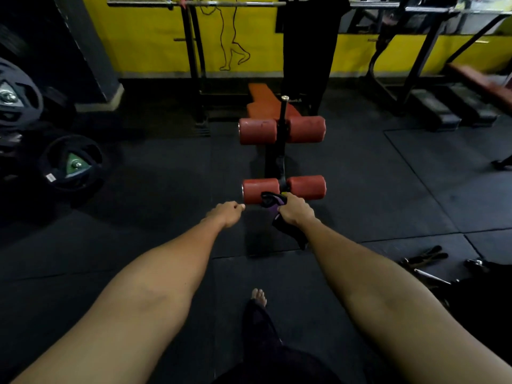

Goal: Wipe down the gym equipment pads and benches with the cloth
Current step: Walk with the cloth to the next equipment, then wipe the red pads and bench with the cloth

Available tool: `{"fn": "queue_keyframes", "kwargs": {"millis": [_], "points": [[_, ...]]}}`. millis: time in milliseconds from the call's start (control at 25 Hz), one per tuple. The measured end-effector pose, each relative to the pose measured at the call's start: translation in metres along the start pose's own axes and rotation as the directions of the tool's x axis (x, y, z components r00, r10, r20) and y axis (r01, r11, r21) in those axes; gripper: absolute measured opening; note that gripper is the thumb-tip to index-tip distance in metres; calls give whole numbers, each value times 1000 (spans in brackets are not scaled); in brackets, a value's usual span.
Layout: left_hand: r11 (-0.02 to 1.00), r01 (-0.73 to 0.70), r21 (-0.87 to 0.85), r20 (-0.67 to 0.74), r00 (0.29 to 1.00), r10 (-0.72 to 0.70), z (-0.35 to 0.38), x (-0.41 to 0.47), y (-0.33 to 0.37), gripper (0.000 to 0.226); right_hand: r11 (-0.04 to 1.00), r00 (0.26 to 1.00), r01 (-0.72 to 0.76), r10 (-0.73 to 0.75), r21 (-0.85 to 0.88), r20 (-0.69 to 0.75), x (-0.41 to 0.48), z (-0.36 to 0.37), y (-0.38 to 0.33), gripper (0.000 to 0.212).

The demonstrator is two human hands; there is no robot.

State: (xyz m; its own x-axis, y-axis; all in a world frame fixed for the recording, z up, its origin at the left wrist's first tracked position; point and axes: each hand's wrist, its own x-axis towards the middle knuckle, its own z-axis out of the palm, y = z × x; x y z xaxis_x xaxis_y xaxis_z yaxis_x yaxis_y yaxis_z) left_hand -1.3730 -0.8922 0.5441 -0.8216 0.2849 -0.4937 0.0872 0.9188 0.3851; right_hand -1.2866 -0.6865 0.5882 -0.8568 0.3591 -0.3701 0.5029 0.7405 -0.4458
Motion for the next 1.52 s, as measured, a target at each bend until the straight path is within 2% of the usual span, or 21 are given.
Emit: {"fn": "queue_keyframes", "kwargs": {"millis": [120,240,440,720,920,1120,1320,1520], "points": [[1000,-12,-19,24,1000,12,-28,59,14,62,999,1000,-14,13,52,11,67,-7,-7,46],[999,-10,-53,26,1000,11,-62,116,42,69,994,994,-92,89,50,68,129,-15,-11,44],[1000,-26,12,103,994,24,-87,204,63,57,977,983,-175,166,125,77,212,-23,-23,46],[983,-152,105,326,939,110,-84,332,77,56,861,902,-432,421,268,100,299,9,-35,42],[941,-291,173,487,856,175,-100,407,79,53,714,793,-602,588,357,161,337,40,-67,49],[886,-404,228,600,775,199,-104,457,86,53,553,697,-687,685,472,212,361,56,-87,45],[838,-465,286,644,741,191,-88,510,102,51,410,634,-683,743,604,213,410,70,-78,39],[782,-527,332,706,689,165,-60,550,120,48,265,540,-682,811,682,225,450,102,-61,27]]}}
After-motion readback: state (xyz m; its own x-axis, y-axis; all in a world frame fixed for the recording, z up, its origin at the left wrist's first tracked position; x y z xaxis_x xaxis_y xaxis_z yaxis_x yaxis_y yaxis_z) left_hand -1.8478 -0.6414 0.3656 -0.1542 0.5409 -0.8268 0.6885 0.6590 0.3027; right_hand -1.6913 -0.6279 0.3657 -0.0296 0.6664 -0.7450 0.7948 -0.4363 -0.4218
